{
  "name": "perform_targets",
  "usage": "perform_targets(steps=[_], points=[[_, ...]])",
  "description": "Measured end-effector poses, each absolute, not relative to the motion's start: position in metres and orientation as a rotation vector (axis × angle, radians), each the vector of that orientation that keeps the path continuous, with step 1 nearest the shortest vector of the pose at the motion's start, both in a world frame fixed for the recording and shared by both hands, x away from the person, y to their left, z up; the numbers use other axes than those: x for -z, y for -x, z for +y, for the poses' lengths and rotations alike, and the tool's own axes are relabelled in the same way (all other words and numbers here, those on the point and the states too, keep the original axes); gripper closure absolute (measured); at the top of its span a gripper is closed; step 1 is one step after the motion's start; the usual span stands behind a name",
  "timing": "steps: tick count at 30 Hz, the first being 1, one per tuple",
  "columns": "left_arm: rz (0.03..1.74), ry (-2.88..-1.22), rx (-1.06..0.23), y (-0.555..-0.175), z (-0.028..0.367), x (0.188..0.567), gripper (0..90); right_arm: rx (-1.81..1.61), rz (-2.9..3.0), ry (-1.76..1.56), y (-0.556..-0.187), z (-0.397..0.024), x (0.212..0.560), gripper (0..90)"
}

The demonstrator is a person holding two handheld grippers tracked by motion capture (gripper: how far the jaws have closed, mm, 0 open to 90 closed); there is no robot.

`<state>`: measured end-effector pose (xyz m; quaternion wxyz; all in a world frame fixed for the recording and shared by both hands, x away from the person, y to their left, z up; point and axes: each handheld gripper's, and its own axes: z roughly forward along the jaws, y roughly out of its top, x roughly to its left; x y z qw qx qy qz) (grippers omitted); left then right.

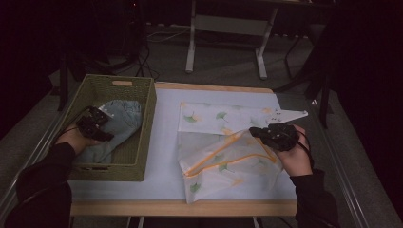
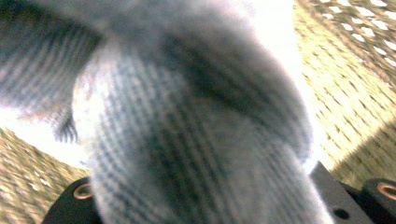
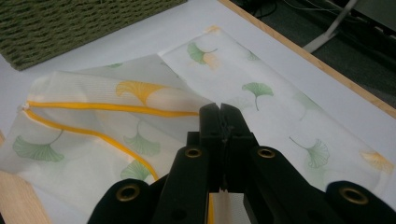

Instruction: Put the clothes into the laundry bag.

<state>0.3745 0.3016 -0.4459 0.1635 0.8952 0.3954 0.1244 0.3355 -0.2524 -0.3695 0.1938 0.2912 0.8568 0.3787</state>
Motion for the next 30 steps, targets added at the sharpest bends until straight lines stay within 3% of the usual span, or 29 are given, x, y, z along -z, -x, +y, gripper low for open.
perform_targets(steps=[17, 30], points=[[0.980, -2.463, -0.438, -0.347, 0.319, 0.380, 71.7, -1.062, 2.407, -0.812, -0.334, -0.250, 0.369, 89.1], [0.834, -2.388, -0.451, -0.326, 0.310, 0.331, 71.7, -1.063, 2.405, -0.810, -0.333, -0.249, 0.368, 89.0]])
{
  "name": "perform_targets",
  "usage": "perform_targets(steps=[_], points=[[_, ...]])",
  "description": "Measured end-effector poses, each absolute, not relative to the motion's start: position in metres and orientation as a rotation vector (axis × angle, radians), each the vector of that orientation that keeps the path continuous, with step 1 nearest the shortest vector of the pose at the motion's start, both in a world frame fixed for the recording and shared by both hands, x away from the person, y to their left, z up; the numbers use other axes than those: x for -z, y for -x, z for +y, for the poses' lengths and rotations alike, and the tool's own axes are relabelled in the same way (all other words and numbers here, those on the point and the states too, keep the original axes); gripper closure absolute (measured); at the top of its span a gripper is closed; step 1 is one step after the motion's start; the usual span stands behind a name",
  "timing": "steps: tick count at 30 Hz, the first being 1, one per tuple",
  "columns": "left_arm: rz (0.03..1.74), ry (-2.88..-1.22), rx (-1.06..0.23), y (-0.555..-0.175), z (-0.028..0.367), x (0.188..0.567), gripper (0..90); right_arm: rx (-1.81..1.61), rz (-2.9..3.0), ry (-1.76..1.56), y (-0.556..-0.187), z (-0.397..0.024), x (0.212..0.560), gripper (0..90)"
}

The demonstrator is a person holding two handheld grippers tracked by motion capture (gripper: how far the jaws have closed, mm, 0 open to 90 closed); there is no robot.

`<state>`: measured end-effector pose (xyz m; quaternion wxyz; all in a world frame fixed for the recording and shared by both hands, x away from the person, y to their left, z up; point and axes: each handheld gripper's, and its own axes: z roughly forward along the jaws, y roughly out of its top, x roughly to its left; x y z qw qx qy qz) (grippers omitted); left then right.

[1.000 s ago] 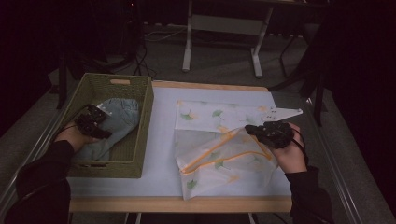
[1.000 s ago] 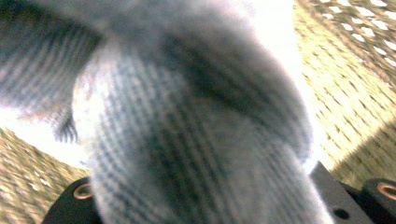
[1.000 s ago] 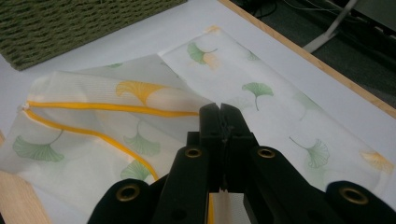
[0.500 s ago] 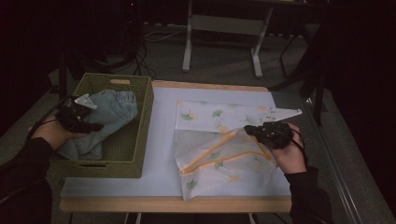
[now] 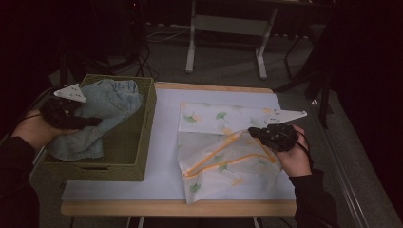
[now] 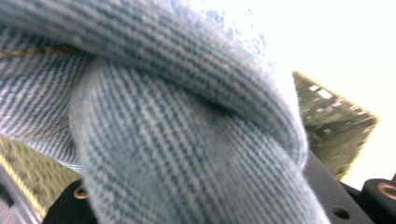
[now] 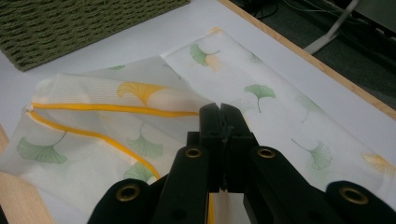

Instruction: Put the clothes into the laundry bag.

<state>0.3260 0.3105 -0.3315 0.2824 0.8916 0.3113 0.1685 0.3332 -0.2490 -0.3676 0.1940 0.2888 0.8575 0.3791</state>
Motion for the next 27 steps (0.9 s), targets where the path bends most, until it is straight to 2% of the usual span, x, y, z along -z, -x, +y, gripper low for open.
perform_targets(steps=[11, 27], points=[[0.657, -2.334, -0.425, -0.315, 0.275, 0.310, 71.6, -1.060, 2.406, -0.807, -0.333, -0.249, 0.367, 89.1], [0.476, -2.176, -0.302, -0.289, 0.224, 0.309, 71.6, -1.061, 2.411, -0.806, -0.332, -0.248, 0.368, 89.1]])
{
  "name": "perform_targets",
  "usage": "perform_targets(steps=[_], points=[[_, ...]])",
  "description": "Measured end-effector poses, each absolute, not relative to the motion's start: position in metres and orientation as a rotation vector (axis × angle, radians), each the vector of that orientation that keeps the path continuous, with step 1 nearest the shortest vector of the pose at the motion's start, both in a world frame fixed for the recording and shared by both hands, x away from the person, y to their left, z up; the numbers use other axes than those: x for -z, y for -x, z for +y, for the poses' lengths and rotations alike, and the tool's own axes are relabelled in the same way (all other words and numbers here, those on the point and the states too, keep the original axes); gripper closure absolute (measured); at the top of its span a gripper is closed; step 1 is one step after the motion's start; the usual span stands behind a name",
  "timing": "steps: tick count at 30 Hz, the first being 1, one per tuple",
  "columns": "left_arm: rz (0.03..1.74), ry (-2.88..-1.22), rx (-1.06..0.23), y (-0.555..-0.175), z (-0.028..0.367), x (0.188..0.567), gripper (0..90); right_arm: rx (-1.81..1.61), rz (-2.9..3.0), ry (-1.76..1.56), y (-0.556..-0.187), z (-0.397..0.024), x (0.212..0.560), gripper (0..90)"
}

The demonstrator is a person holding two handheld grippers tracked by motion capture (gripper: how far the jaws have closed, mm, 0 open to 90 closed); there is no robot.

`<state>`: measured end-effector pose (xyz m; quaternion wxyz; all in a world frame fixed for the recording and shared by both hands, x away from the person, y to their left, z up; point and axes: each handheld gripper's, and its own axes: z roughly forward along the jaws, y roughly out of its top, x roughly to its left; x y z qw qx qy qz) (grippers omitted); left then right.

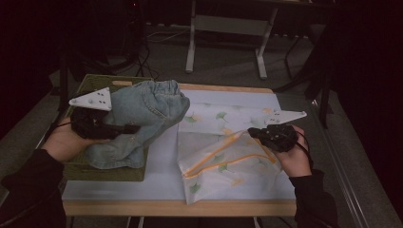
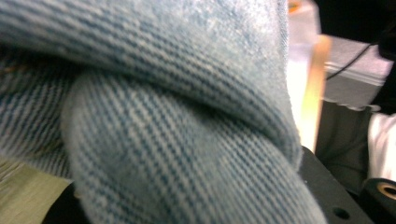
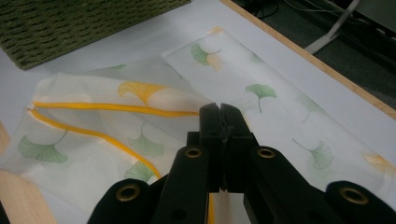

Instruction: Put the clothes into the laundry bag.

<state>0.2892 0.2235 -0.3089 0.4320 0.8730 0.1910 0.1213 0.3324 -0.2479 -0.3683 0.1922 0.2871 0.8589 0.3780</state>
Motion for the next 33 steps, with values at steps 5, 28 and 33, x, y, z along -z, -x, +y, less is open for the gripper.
perform_targets(steps=[5, 28, 33], points=[[0.401, -2.168, -0.308, -0.275, 0.209, 0.310, 71.6, -1.062, 2.410, -0.803, -0.333, -0.246, 0.369, 89.1], [0.092, -2.128, -0.153, -0.232, 0.100, 0.349, 71.5, -1.066, 2.401, -0.797, -0.333, -0.241, 0.365, 89.1], [0.085, -2.132, -0.158, -0.236, 0.073, 0.364, 71.5, -1.070, 2.401, -0.796, -0.331, -0.242, 0.363, 89.1]])
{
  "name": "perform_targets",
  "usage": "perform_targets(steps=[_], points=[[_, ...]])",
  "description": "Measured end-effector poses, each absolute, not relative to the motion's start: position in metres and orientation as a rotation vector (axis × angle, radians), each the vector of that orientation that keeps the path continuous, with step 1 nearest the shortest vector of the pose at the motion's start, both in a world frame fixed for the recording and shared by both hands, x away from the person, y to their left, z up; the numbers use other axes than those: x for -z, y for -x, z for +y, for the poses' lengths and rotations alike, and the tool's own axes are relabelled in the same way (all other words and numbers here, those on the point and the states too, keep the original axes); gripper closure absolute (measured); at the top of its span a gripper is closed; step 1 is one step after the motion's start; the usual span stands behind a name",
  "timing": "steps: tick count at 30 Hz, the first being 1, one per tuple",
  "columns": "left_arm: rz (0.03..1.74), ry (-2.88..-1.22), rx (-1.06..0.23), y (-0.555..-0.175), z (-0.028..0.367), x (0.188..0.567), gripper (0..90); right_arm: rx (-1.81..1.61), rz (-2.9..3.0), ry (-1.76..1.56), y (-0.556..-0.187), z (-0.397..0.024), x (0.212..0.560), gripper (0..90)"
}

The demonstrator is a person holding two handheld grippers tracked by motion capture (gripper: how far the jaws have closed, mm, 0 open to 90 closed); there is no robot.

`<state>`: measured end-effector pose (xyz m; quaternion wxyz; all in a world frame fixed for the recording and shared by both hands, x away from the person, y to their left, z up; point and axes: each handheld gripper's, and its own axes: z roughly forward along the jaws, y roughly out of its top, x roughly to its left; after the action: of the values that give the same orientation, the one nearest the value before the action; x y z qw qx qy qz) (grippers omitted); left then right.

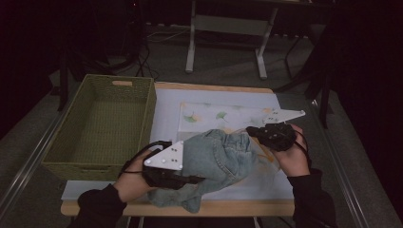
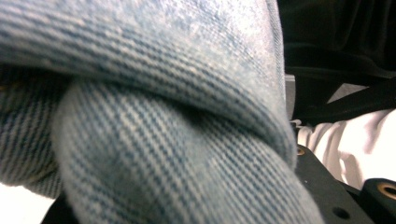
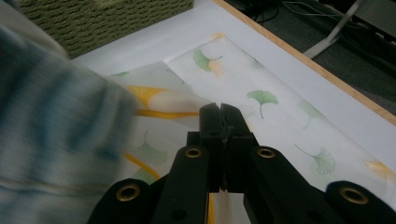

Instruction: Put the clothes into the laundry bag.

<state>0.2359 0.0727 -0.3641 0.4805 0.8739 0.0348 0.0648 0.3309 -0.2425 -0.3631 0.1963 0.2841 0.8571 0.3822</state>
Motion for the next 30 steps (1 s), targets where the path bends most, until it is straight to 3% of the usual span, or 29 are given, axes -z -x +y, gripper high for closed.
perform_targets(steps=[4, 16, 25, 30], points=[[0.061, -2.142, -0.120, -0.241, 0.054, 0.378, 71.4, -1.074, 2.397, -0.796, -0.329, -0.244, 0.361, 89.1], [0.131, -2.208, -0.291, -0.253, 0.015, 0.410, 71.3, -1.074, 2.395, -0.808, -0.326, -0.251, 0.362, 89.1], [0.300, -2.328, -0.280, -0.271, 0.003, 0.447, 71.1, -1.074, 2.416, -0.779, -0.322, -0.245, 0.364, 89.0], [0.374, -2.385, -0.210, -0.277, -0.010, 0.469, 70.6, -1.060, 2.436, -0.771, -0.323, -0.238, 0.369, 89.0]])
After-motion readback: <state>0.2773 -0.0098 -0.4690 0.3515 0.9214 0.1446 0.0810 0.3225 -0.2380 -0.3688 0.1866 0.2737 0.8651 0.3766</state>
